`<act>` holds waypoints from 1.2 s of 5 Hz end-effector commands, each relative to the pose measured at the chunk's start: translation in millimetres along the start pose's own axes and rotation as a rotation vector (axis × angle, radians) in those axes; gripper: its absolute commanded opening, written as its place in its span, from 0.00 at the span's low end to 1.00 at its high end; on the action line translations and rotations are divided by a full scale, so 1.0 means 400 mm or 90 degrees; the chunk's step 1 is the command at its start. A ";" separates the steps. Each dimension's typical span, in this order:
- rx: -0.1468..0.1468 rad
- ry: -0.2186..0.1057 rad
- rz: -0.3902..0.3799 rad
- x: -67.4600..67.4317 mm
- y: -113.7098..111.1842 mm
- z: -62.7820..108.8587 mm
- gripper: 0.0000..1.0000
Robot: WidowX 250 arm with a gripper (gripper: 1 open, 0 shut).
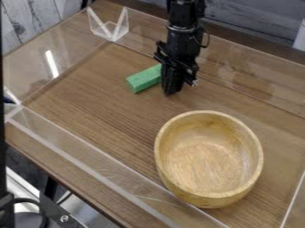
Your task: Put the green block in the brown bowl
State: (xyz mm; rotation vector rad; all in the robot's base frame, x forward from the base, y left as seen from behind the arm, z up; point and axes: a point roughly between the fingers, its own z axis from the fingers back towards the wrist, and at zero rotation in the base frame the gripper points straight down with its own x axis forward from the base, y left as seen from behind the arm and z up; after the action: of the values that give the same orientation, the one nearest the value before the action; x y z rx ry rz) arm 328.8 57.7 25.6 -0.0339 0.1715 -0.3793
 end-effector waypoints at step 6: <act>0.045 -0.071 0.032 0.003 0.017 0.125 0.00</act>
State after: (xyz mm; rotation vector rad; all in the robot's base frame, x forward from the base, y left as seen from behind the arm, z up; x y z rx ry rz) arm 329.7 60.2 45.4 -0.0172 0.1374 -0.3333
